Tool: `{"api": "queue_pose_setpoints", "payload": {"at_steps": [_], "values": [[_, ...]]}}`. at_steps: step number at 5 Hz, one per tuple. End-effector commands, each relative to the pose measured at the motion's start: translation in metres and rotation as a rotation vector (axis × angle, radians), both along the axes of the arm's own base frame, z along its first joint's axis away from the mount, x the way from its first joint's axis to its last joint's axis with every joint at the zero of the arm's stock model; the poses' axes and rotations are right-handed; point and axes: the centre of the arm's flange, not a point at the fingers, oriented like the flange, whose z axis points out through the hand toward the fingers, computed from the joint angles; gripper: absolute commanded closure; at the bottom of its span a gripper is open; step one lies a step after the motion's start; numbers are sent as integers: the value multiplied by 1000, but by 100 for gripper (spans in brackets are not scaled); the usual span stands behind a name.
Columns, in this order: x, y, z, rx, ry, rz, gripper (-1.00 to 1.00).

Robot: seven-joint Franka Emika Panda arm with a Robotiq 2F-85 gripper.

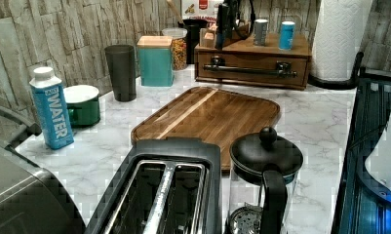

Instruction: Open the drawer.

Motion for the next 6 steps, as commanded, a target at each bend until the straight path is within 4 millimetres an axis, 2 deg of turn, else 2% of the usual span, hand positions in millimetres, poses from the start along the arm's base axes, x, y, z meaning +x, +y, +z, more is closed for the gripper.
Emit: {"api": "queue_pose_setpoints", "payload": {"at_steps": [1,6], "values": [[-26,-56,-51,-4,10,62,-100],[-40,-62,-127,68,27,11,-100]]}}
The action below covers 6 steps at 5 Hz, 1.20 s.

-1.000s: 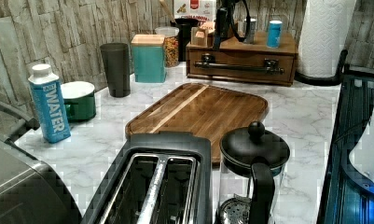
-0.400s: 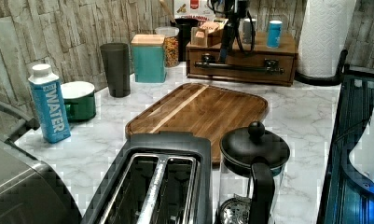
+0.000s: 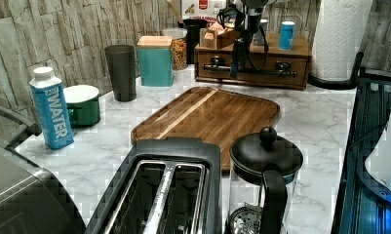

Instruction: Open the drawer.

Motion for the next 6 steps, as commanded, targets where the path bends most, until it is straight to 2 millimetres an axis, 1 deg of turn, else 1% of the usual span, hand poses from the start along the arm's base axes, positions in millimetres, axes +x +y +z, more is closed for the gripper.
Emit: {"api": "queue_pose_setpoints", "payload": {"at_steps": [1,2,3,4,5,6], "values": [[-15,-3,-23,55,60,77,-100],[-10,-4,-25,87,118,177,-100],[-5,1,-40,170,186,282,-100],[-14,21,-56,209,189,302,-100],[-33,53,-60,234,219,296,-100],[-51,92,-55,235,244,265,-100]]}}
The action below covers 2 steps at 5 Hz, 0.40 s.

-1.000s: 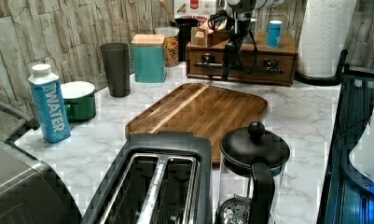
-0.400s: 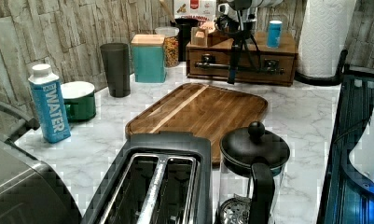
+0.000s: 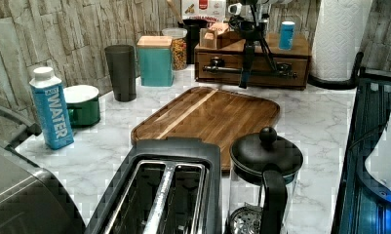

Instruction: Open the drawer.

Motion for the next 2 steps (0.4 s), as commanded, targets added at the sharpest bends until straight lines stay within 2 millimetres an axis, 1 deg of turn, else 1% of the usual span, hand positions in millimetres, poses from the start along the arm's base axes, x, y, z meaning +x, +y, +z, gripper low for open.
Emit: {"api": "queue_pose_setpoints", "payload": {"at_steps": [1,2], "values": [[-58,135,-35,64,107,1,-100],[-69,161,-37,72,117,32,-100]]}}
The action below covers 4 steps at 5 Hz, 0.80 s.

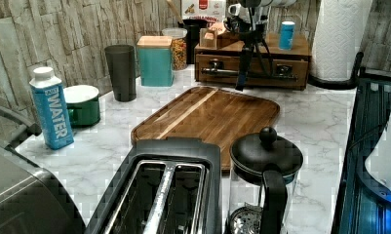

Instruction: Open the drawer.

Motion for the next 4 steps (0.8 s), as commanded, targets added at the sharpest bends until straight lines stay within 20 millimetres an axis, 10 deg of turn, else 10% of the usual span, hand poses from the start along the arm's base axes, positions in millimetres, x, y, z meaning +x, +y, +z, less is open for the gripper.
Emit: {"api": "queue_pose_setpoints", "payload": {"at_steps": [1,4], "values": [[-71,146,-41,90,154,173,-100],[-94,204,-36,103,155,68,-100]]}}
